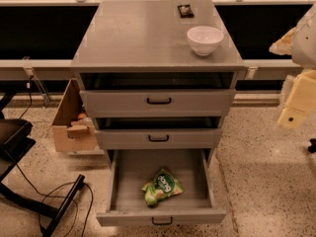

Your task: Pick green rice chip bag from bottom drawer and place on counter

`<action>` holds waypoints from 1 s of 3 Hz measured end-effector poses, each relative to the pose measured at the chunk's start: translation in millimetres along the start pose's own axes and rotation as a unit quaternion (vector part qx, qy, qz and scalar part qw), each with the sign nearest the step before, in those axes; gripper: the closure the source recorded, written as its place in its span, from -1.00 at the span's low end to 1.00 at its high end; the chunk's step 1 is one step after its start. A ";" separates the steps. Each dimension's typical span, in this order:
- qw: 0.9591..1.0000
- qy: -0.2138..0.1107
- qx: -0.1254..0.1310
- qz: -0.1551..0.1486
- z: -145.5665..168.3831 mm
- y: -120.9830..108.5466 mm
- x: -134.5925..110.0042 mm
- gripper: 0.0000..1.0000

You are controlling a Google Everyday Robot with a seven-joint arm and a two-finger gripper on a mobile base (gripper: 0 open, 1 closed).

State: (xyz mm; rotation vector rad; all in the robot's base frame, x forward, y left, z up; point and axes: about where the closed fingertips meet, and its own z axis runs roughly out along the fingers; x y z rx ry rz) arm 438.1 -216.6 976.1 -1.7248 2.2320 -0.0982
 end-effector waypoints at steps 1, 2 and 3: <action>1.000 -0.005 0.007 -0.002 4.5 6.7 -8.4 -1.00; 1.000 -0.009 0.002 0.017 50.8 24.0 -16.0 -1.00; 0.998 0.008 -0.034 0.047 182.8 42.2 -3.0 -1.00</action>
Offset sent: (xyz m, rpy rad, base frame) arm -0.0063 0.0527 -0.1626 0.0383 0.0843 -0.0666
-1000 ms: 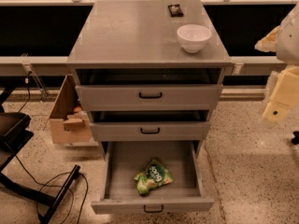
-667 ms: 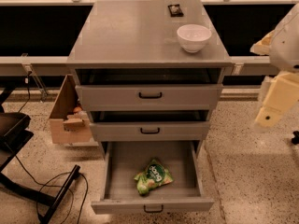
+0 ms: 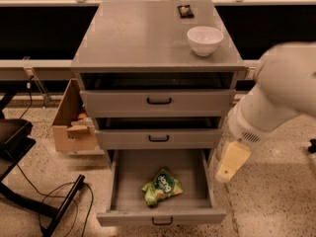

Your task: Pick green rice chip bag from bottom drawer and place on counter

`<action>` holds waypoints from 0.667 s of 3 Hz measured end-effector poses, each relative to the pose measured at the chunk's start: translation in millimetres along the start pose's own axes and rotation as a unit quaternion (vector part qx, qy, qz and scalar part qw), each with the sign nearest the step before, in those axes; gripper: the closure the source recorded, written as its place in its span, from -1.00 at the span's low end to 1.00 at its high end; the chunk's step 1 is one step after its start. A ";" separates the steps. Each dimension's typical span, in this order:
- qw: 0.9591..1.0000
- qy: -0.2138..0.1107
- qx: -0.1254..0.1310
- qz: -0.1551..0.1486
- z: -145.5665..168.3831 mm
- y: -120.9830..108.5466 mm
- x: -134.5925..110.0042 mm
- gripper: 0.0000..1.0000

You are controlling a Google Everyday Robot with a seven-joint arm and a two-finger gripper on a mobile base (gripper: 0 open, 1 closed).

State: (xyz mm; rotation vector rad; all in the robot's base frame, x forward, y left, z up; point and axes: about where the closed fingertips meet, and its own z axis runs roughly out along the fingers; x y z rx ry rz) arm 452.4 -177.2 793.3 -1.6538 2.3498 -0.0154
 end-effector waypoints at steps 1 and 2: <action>0.999 0.003 -0.041 0.009 98.6 1.1 5.6 -1.00; 0.997 0.002 -0.078 0.011 183.0 -1.8 1.0 -1.00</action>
Offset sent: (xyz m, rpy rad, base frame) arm 0.0723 0.0443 -0.2768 0.0868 0.2388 0.0261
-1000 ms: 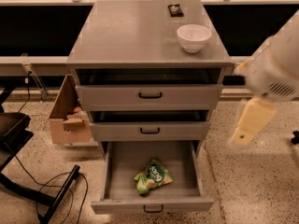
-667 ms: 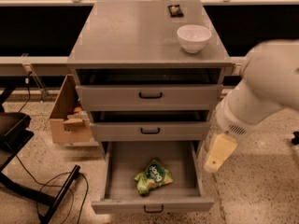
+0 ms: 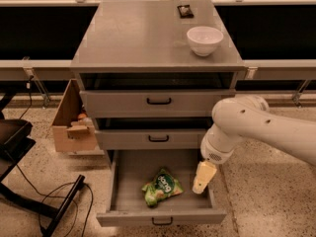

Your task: Pick green rice chip bag from bottom drawer and place on counter

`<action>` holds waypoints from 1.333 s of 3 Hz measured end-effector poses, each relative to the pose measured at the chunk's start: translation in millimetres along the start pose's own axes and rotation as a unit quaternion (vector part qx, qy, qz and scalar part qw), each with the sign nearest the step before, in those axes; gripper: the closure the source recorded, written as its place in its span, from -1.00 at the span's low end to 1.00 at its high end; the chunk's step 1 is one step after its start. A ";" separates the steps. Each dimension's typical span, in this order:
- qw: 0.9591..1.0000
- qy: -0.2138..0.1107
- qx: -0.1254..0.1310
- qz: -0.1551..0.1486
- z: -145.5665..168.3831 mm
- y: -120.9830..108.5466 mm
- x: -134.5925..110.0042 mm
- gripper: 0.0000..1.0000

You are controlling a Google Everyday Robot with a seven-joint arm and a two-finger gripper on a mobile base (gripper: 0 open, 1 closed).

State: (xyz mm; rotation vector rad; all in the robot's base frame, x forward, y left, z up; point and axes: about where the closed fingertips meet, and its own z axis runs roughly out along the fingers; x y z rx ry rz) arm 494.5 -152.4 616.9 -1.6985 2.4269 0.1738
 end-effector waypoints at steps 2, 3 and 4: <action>1.000 0.002 -0.016 0.002 14.1 5.9 3.6 -1.00; 1.000 -0.005 -0.028 0.004 51.4 3.9 0.9 -1.00; 0.999 -0.021 -0.027 -0.007 123.7 -11.3 9.7 -1.00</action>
Offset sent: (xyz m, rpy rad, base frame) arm -0.0059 0.0017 -0.0181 0.0096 0.0371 0.0028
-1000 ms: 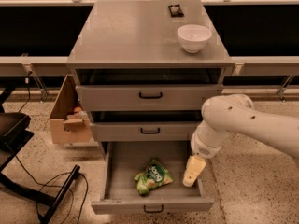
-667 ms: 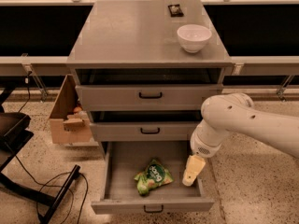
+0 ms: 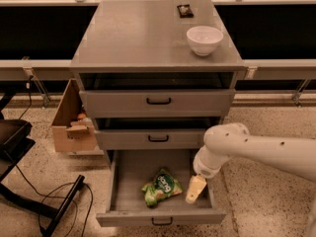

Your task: Pick green rice chip bag from bottom drawer and place on counter

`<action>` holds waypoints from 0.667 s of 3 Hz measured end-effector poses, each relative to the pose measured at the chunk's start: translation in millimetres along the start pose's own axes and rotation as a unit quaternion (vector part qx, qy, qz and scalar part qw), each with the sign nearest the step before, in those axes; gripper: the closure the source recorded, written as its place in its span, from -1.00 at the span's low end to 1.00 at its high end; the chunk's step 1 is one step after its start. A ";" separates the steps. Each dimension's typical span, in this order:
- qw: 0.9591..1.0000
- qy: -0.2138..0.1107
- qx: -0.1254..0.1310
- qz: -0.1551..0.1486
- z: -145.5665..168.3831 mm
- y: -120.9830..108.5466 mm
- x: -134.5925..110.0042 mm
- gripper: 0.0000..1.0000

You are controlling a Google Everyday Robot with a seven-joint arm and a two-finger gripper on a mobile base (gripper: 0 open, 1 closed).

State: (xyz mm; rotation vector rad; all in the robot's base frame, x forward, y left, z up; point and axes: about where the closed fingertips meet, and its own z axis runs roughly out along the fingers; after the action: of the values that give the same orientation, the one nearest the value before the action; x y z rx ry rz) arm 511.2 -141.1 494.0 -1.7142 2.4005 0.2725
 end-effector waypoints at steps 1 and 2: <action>0.999 -0.032 0.015 -0.015 65.5 -39.5 11.7 -1.00; 0.998 -0.043 -0.001 -0.047 124.6 -74.5 16.3 -1.00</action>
Offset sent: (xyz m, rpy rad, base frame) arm 0.1240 -0.0109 -0.2308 0.1302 -0.0047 0.1531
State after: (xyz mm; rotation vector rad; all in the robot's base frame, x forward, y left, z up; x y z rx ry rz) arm 581.3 -148.5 366.1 -1.7722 2.2519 0.3280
